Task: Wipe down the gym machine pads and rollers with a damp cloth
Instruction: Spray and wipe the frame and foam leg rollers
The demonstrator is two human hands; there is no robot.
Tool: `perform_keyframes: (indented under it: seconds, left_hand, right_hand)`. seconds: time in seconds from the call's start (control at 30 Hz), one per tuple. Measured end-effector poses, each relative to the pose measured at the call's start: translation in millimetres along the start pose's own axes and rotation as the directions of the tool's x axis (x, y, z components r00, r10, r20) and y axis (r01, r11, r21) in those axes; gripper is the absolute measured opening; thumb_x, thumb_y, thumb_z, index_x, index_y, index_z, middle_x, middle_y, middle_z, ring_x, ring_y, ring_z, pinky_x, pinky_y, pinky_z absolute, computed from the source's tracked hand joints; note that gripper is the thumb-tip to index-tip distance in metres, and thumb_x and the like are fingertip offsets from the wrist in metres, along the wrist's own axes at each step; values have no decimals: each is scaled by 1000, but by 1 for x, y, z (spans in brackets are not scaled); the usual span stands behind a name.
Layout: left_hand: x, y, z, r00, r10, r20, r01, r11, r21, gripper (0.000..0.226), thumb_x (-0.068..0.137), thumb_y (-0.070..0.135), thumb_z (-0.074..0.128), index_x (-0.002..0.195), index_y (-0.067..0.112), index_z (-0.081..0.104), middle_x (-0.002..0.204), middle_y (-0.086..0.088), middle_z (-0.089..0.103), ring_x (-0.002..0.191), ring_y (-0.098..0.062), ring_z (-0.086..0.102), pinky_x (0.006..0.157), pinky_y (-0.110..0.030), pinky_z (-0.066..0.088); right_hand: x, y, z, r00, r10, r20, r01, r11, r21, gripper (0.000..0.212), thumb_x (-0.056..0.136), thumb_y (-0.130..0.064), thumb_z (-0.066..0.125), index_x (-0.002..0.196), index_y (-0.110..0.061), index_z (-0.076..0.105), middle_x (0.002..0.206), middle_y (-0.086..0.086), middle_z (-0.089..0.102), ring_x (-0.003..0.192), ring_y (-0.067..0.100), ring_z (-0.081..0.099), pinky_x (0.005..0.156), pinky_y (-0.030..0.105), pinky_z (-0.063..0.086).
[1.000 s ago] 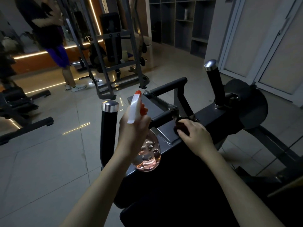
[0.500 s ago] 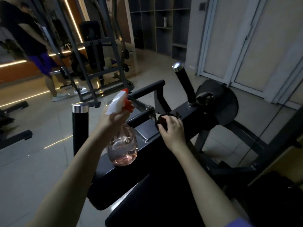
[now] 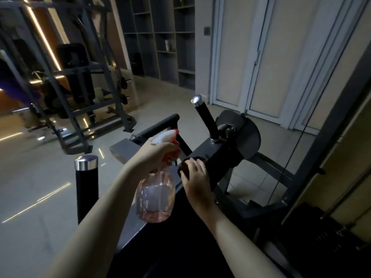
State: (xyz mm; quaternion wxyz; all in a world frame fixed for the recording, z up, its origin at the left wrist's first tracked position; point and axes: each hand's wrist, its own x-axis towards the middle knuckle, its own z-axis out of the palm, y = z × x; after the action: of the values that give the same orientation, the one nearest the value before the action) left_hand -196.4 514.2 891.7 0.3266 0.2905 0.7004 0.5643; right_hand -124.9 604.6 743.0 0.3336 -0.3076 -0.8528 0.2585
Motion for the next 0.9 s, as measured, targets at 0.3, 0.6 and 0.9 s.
perform_keyframes:
  seconds: [0.3, 0.6, 0.9]
  left_hand:
    - [42, 18, -2, 989, 125, 78, -125, 992, -6, 41, 88, -6, 50, 123, 13, 59, 96, -12, 64, 75, -15, 64, 69, -29, 50]
    - [65, 8, 3, 975, 196, 102, -191, 980, -57, 15, 96, 31, 55, 96, 18, 63, 88, -10, 64, 74, -15, 60, 54, -15, 42]
    - [85, -1, 13, 972, 231, 42, -228, 970, -82, 35, 88, 45, 62, 87, 9, 62, 72, -2, 63, 65, -15, 60, 55, -21, 42]
  right_hand:
    - [16, -4, -13, 939, 323, -118, -284, 922, 265, 34, 96, -26, 46, 125, -9, 53, 120, 11, 54, 104, 17, 52, 82, 17, 43]
    - [59, 18, -49, 540, 838, 81, -561, 287, 776, 47, 96, -32, 51, 134, -6, 46, 130, 16, 55, 115, 34, 54, 100, 41, 43]
    - [72, 27, -56, 462, 874, 148, -578, 170, 798, 56, 92, -39, 54, 138, -8, 42, 133, 19, 51, 117, 37, 53, 102, 47, 42]
